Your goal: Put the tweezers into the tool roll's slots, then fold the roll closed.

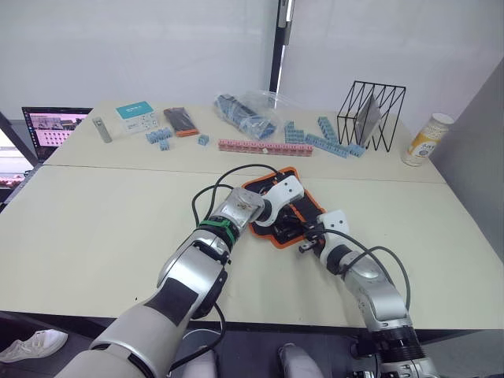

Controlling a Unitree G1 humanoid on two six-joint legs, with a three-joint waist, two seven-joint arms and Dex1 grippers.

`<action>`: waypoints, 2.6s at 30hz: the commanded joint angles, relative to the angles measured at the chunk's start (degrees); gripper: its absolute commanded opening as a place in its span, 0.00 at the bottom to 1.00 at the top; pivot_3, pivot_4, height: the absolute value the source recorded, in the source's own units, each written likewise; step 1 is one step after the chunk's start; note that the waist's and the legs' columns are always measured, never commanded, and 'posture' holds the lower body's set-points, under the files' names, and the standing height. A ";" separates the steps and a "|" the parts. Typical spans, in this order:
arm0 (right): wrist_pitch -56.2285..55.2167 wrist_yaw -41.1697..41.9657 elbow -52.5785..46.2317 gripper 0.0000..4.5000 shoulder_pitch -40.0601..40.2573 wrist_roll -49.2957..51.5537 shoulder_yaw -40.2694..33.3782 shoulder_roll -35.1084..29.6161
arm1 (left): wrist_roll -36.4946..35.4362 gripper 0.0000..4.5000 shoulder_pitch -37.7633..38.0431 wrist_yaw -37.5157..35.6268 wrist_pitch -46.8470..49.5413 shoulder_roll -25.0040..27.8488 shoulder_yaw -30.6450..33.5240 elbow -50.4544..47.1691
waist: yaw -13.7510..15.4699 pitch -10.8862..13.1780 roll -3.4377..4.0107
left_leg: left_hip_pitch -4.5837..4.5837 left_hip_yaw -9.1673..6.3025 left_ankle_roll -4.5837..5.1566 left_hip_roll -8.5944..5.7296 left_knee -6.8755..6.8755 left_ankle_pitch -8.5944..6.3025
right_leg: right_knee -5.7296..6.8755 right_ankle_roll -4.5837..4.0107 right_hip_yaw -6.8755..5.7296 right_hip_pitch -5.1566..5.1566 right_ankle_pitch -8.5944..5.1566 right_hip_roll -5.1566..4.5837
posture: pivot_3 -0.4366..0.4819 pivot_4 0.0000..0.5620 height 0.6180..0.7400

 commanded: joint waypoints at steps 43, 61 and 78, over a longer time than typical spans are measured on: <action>-4.21 7.18 0.42 0.41 -12.04 -12.68 16.56 -0.68 | -16.02 1.00 41.04 -12.28 3.92 39.08 15.24 -48.73 | 0.13 0.22 0.34 | -0.02 -0.12 0.03 0.06 -0.06 0.02 | 0.22 -0.14 -0.16 -0.09 -0.21 0.01 | 0.48 0.27 1.00; -7.86 19.97 -10.32 0.00 -1.91 -7.28 15.76 -8.18 | -6.13 1.00 27.25 -22.63 -23.83 33.58 3.33 -27.22 | 0.31 0.22 0.33 | -0.06 -0.12 0.03 0.06 -0.03 0.02 | 0.22 -0.11 -0.17 -0.07 -0.22 0.02 | 0.48 0.27 1.00; -5.50 18.50 -13.54 0.00 1.69 -6.80 14.93 -8.87 | 6.16 1.00 11.05 -14.42 -46.67 22.39 -2.65 -4.43 | 0.94 0.22 0.32 | -0.15 -0.13 0.04 0.01 0.22 0.02 | 0.20 0.05 -0.14 0.00 -0.14 0.01 | 0.48 0.27 1.00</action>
